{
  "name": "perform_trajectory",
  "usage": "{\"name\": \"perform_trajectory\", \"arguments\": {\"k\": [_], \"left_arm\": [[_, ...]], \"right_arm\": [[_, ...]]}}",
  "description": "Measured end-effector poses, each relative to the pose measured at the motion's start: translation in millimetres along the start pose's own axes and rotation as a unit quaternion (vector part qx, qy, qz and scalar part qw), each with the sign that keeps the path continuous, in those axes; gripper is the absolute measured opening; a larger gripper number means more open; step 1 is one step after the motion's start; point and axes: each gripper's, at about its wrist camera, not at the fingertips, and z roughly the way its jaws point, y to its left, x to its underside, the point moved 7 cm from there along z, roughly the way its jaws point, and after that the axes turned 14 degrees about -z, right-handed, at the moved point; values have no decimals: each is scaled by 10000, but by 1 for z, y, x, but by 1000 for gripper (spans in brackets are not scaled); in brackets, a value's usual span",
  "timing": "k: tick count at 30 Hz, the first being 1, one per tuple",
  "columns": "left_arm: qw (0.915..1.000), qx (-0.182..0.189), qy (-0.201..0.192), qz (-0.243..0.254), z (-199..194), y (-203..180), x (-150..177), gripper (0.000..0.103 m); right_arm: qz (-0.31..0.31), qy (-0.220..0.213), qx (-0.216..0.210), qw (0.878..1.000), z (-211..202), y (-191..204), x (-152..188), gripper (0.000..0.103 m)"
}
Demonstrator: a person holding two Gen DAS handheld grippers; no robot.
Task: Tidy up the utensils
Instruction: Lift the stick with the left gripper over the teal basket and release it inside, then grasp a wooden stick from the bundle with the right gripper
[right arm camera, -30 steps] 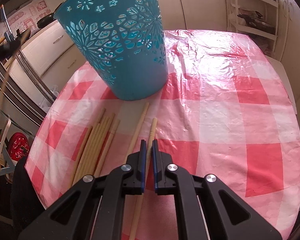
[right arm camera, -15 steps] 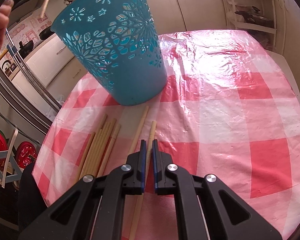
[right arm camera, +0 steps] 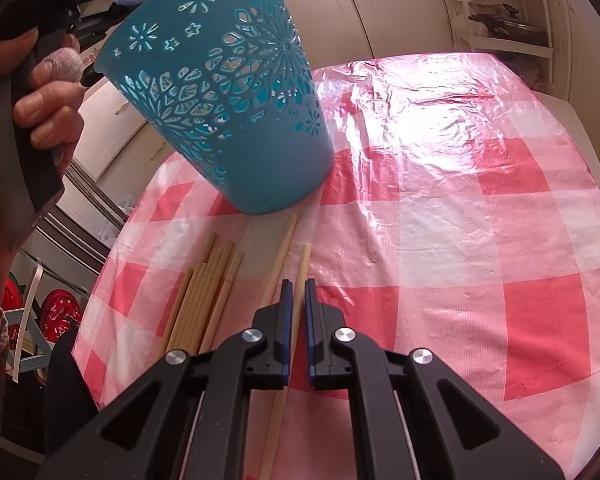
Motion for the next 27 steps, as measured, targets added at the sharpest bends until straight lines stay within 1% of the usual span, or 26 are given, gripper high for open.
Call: {"name": "perform_trajectory", "arguments": {"k": [1,2,3,5,7,9,12,14,15,17,19,22,24,27], "left_arm": [[10000,-41,39,26,-1,3,2,12],[9999,-90,60,47,-4,7,5,23],[9999,-145,59,47,-8,12,6,40],[9997,-232,-47,22,-21,22,6,56],[9995,-278,-137,62,-37,34,7,62],[9991,-359,-210,74,-52,49,9,72],[9980,-551,-314,-16,-74,82,20,81],[9972,-701,-237,-87,-79,105,32,84],[9967,-790,-134,-146,-78,118,40,84],[9947,-948,170,-352,-69,144,57,84],[9919,-1013,459,-609,-59,166,73,84],[9882,-1066,824,-735,-42,182,92,84],[9860,-1090,1031,-728,-32,187,103,84],[9842,-1093,1228,-657,-24,194,119,85]], "right_arm": [[-9,0,8,10000,0,0,0,7],[-28,-1,10,10000,0,1,0,8],[-52,-3,10,10000,0,2,0,9],[-134,-2,38,9999,1,5,0,13],[-223,7,95,9997,1,8,-1,14],[-279,32,177,9994,1,9,0,14],[-391,72,355,9986,1,11,1,14],[-488,115,463,9977,2,13,1,13],[-549,152,562,9968,3,14,1,12],[-679,225,735,9947,6,17,-1,12],[-872,314,956,9911,9,22,-2,10],[-1148,450,1155,9856,12,28,-3,10],[-1133,548,1139,9855,10,25,-3,8],[-1128,682,1146,9846,8,20,-1,8]]}}
